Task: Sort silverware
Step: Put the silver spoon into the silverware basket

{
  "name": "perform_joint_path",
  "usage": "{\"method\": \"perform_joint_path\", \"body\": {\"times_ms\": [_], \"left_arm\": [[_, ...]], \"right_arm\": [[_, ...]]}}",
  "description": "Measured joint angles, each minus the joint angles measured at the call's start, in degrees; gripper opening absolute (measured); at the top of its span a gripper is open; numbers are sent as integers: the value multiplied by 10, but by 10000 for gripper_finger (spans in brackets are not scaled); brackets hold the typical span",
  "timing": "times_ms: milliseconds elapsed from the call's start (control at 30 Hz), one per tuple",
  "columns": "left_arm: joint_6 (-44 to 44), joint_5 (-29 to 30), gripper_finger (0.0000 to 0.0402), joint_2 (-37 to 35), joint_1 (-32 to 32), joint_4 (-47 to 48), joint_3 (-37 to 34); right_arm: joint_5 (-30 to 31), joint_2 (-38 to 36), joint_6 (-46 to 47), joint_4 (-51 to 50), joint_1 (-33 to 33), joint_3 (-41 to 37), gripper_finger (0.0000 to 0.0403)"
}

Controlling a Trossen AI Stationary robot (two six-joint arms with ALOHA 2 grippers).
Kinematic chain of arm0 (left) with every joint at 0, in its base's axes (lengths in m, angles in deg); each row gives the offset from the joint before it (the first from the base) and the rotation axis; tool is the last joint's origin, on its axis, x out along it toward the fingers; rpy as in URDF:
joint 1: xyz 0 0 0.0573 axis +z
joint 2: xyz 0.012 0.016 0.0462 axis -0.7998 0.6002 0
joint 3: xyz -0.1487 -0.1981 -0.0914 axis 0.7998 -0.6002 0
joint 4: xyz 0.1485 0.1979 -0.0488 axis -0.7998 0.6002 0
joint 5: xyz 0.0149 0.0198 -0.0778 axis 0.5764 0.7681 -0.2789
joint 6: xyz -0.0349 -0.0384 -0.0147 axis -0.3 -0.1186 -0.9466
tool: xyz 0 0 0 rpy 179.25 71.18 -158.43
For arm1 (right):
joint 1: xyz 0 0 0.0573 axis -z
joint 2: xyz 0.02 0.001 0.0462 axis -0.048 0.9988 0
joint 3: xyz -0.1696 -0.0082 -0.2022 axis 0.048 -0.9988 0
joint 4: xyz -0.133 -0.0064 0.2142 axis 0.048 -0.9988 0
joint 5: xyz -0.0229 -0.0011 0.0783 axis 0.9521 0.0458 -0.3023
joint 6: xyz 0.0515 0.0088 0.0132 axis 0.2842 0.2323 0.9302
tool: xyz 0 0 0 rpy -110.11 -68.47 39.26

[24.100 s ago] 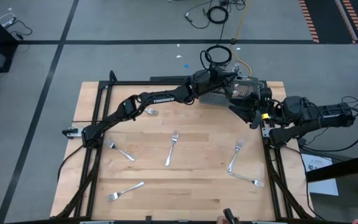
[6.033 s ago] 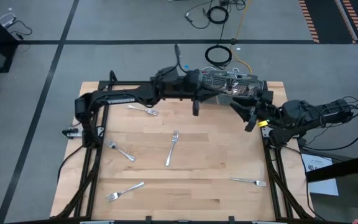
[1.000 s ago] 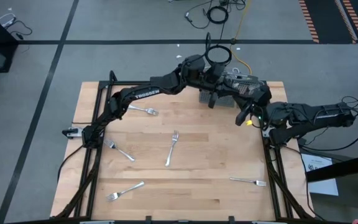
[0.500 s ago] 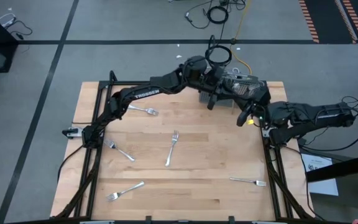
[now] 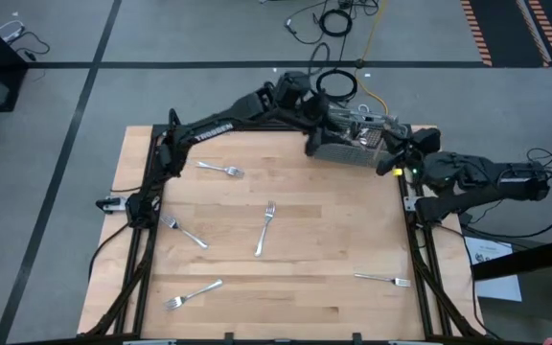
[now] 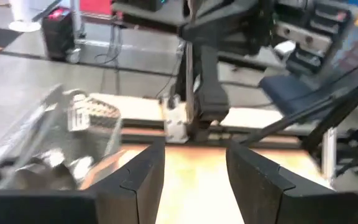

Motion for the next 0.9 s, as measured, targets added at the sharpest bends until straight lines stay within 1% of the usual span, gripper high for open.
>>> {"method": "perform_joint_path", "body": {"times_ms": [67,233,367,533,600,667,900], "left_arm": [[23,4,177,-20,9,44,0],[72,7,177,-79,23,112,0],[92,16,177,-117,39,166,-2],[113,20,177,-140,46,237,-3],[118,20,177,-143,47,268,-3],[125,20,177,-142,48,298,-3],[137,0,177,-142,50,380,-3]], "right_arm": [[6,2,2,-2,17,0,0],[6,18,2,-3,76,0,0],[-1,27,31,-34,136,-3,0],[-40,27,63,-27,211,-42,0],[-42,28,64,-17,231,-61,0],[-35,27,63,10,247,-81,0],[-28,30,16,173,288,-157,0]]}}
